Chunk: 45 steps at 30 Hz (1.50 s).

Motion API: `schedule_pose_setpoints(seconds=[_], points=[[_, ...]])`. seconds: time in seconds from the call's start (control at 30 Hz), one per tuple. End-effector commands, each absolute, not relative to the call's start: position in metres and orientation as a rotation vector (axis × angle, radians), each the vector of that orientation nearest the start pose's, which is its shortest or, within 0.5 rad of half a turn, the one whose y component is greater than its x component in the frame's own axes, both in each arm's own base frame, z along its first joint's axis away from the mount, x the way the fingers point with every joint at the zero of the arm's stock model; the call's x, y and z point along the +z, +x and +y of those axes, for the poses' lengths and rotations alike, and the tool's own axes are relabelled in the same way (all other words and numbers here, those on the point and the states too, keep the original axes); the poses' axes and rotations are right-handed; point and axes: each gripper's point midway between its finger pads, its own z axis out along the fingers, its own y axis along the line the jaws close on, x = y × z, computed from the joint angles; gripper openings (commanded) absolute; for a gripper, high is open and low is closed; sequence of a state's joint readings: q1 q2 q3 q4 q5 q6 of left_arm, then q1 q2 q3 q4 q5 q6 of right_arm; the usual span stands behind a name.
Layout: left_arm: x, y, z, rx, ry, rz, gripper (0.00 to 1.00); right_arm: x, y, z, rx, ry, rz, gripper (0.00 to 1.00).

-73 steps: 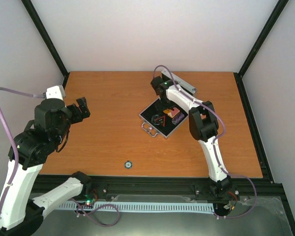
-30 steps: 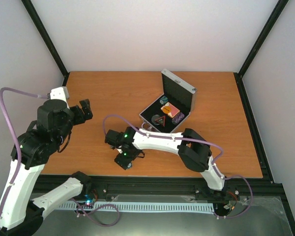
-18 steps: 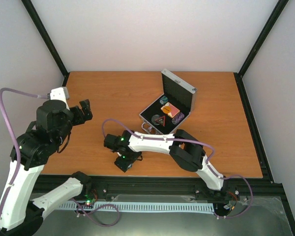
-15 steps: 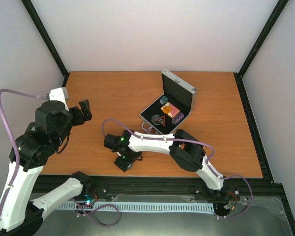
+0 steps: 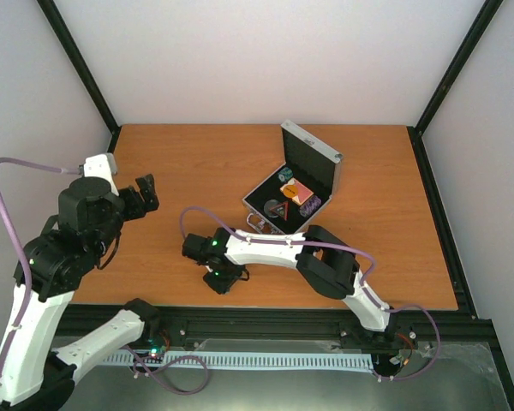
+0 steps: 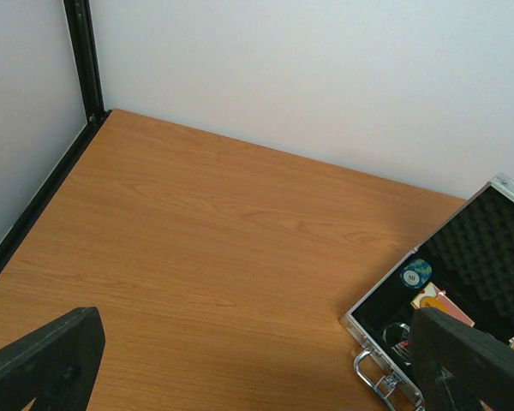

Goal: Pack up texas hold em set

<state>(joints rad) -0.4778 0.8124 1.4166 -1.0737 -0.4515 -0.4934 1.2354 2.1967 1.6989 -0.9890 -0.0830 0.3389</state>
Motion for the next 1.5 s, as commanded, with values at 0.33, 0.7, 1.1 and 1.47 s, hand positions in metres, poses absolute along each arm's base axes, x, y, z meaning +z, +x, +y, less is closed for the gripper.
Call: schedule_pose_setpoints(seconds=[0.33,0.7,1.1,1.47], points=[[0.394,0.212,-0.023,-0.163,-0.310,1.960,1.00,0.046,0.146,0.415,0.087,-1.310,2.739,0.52],[0.393,0.210,-0.020,-0.151,-0.311,1.958,1.00,0.050,0.140,0.425,0.135,-1.343,2.748,0.53],[0.392,0.210,-0.020,-0.136,-0.297,1.966,1.00,0.027,0.127,0.428,0.123,-1.395,2.789,0.58],[0.391,0.206,-0.017,-0.133,-0.303,1.967,1.00,0.005,0.121,0.416,0.082,-1.407,2.827,0.70]])
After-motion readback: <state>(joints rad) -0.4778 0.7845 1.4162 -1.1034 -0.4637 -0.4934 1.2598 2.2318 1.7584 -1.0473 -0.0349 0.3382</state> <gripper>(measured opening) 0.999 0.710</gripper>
